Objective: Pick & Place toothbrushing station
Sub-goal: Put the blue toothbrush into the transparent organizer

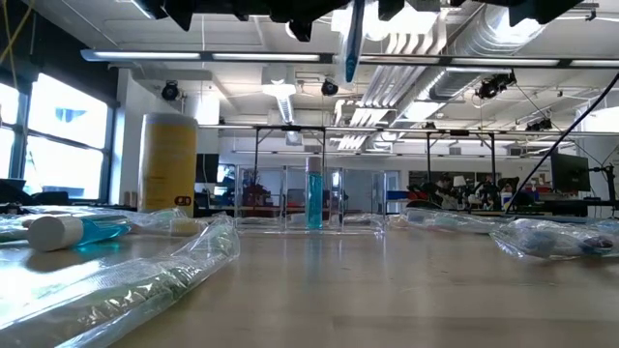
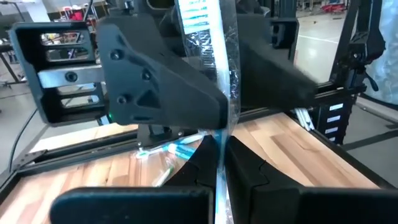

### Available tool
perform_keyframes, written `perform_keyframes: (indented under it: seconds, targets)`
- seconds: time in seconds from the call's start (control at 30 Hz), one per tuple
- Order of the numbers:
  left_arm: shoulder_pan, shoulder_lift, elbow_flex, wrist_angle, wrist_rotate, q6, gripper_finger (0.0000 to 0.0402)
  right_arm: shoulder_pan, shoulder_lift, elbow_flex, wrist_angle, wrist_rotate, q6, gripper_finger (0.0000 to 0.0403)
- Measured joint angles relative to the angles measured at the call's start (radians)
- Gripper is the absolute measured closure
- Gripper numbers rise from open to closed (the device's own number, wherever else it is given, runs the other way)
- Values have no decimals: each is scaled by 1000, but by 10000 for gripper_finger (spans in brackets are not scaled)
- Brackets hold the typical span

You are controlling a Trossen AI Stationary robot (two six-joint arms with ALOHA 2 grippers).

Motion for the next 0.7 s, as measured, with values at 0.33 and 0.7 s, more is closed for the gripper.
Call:
perform_keyframes:
  seconds: [0.33,0.7]
  targets:
    - [0,0,0,-12,-2,19,365,3,-5,0,-27,4,-55,393]
    - [0,0,0,-17,3,-17,220,47,-52,-1,-140,70,-53,396]
